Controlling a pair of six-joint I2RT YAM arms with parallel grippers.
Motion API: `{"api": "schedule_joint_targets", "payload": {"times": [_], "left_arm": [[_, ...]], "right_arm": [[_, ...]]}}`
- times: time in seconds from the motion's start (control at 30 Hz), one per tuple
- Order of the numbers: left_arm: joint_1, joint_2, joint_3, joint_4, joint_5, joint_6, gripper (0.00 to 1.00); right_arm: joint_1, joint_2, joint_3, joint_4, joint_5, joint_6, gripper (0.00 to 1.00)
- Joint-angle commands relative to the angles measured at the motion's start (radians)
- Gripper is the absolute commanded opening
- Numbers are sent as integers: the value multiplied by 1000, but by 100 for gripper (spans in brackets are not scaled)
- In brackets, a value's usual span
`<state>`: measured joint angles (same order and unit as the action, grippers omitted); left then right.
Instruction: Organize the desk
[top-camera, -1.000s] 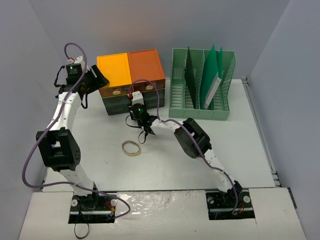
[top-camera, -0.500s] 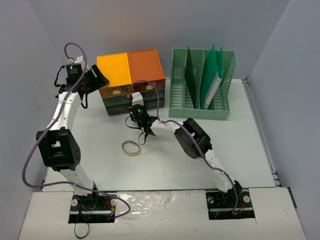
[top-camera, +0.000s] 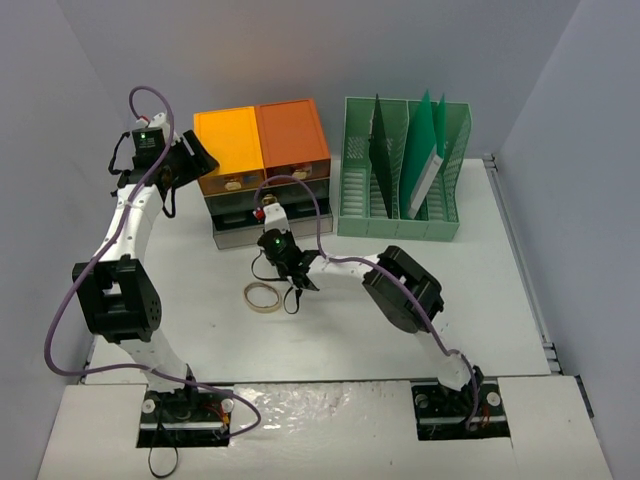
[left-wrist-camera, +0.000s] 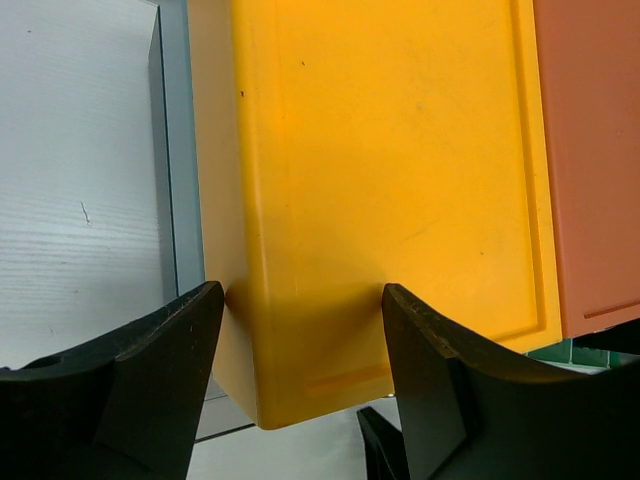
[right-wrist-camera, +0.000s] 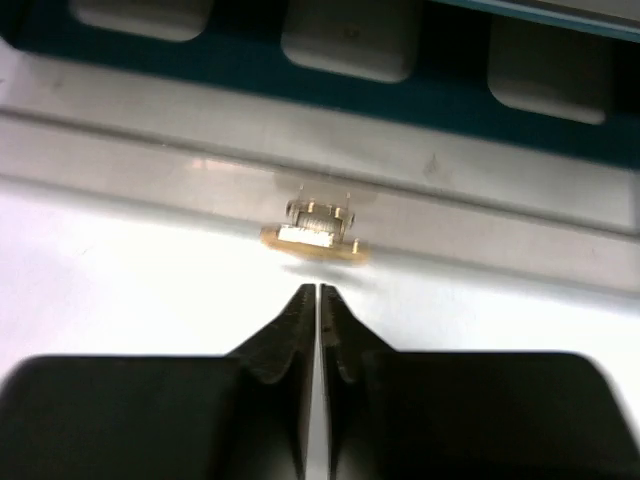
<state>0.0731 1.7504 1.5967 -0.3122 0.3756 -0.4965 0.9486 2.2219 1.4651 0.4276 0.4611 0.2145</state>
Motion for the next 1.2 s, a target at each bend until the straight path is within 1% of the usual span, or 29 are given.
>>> {"api": "schedule_joint_targets", "payload": {"times": [0.0,0.23,0.43,0.5,0.57,0.6,0.67,0.7,0.77,0.83,0.97,1.0,1.07,1.17], "left_arm": [[-16,74,-63,-258,-66,98,60],[-16,72,-53,-263,-67,98,60],[-17,67,-58,-264,-64,96,60],[-16,69,-56,-265,-63,96,60],[-16,70,-55,-265,-61,93,60],[-16,70,-54,-265,-61,93,60],[-16,67,-47,-268,-61,95,60],[-16,67,-44,-274,-64,96,60],[-16,67,-34,-280,-68,100,60],[-15,66,-22,-284,-70,104,60],[-16,70,-10,-288,-67,99,60],[-16,70,-8,-289,-67,99,60],[-16,72,-1,-291,-66,97,60],[-16,72,5,-294,-66,98,60]], "right_arm": [[55,-191,-40,-1,4,83,0],[79,-217,-71,-73,8,115,0],[97,-238,-48,-113,6,110,0],[101,-253,-36,-157,-12,117,0],[102,-260,-11,-237,-57,139,0],[104,-263,1,-259,-68,144,4],[110,-287,-3,-314,-108,152,17],[113,-297,-19,-324,-147,147,27],[117,-318,-29,-344,-199,142,37],[118,-330,-31,-386,-241,134,41],[121,-350,-42,-423,-291,113,41],[121,-354,-45,-424,-326,102,41],[121,-349,-45,-446,-387,71,45],[121,-324,-36,-488,-497,7,58]]}}
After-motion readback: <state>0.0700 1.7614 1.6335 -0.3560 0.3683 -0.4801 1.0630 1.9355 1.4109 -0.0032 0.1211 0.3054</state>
